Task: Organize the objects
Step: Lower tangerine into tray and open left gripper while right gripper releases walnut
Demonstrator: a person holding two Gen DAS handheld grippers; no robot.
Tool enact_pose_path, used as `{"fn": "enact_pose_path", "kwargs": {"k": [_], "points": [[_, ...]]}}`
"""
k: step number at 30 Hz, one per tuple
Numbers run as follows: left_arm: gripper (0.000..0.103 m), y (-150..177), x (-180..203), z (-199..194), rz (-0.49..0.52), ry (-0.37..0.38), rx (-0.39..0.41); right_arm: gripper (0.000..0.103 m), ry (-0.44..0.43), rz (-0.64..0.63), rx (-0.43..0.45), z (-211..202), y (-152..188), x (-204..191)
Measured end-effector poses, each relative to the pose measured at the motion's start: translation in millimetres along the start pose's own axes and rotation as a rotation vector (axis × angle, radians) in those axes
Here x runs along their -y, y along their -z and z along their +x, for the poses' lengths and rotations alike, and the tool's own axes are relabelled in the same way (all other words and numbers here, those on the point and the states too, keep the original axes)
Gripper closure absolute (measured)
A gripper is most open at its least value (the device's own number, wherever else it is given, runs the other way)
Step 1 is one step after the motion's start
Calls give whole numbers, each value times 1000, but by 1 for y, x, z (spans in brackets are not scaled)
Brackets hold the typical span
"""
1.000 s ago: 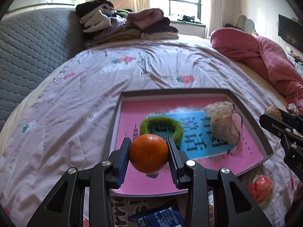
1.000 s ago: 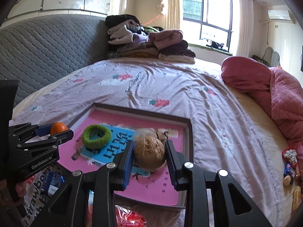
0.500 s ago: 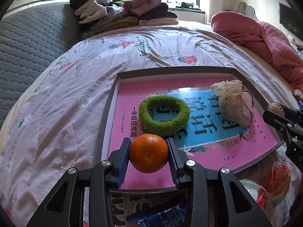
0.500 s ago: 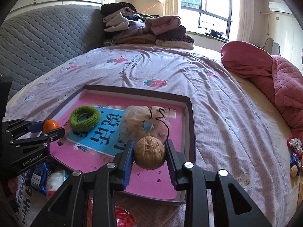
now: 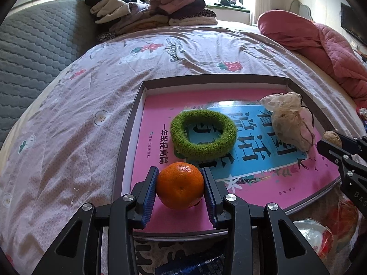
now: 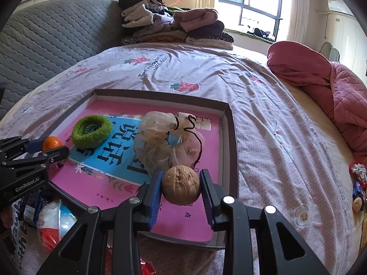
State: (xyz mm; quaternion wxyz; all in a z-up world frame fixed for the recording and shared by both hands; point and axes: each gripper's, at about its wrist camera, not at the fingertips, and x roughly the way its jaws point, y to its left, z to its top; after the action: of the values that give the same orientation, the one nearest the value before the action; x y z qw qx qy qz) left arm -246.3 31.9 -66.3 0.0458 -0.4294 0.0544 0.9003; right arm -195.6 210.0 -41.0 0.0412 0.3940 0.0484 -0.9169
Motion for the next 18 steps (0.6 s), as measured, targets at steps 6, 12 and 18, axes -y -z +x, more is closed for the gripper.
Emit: {"fn": "enact_pose_path", "kwargs": {"k": [6,12,18], "points": [[64,-1,-2,6,-6,1,-21,70,7,1,-29,8,1,0],[64,1,-3,7,-12,6,-24,70,5,9,-44,12,2,0],[64,0,-2,7,-10,6,-26,70,5,25,-60,16,3,3]]}}
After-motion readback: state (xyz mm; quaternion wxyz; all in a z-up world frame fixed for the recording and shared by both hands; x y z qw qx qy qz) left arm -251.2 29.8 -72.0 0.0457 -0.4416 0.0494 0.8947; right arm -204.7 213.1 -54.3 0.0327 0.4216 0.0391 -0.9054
